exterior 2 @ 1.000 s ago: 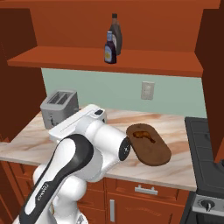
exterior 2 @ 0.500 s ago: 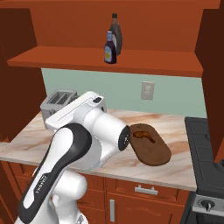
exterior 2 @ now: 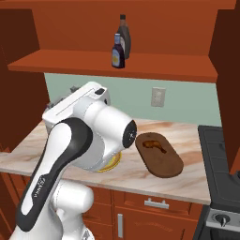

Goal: Pick the chicken drumstick from the plate and place it on the cutting board. Then pick the condiment bottle from the cabinet and place it next to the cutting board.

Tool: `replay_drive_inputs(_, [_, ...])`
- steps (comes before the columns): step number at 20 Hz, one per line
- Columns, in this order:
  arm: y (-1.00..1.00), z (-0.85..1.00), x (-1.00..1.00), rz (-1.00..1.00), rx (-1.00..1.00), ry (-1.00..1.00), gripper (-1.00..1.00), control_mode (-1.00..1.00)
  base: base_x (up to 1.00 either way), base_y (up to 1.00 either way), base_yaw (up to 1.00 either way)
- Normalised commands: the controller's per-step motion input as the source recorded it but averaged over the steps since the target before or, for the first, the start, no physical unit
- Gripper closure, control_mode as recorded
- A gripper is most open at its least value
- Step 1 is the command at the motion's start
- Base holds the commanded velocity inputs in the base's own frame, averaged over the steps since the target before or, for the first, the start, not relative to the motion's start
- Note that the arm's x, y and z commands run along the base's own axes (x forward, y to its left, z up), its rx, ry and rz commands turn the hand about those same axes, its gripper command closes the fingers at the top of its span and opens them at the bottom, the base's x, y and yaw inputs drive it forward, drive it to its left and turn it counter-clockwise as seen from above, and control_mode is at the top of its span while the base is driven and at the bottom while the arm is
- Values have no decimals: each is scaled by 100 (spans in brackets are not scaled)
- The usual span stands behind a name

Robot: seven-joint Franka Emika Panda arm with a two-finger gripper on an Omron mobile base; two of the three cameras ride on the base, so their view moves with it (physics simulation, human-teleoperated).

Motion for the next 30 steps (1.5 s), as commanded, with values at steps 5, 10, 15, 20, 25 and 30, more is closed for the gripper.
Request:
replay_drive_inputs(5, [3, 22, 12, 0, 0, -2, -100, -100, 0, 0, 0])
replay_drive_inputs(10, [0, 18, 26, 0, 0, 0, -100, -100, 0, 0, 0])
replay_drive_inputs(15, [0, 19, 31, 0, 0, 0, -100, -100, 0, 0, 0])
replay_drive_inputs(20, [0, 19, 27, 0, 0, 0, -100, -100, 0, 0, 0])
replay_drive_inputs(25, [0, 14, 25, 0, 0, 0, -100, -100, 0, 0, 0])
replay_drive_inputs(30, [0, 10, 28, -2, 0, 0, -100, -100, 0, 0, 0])
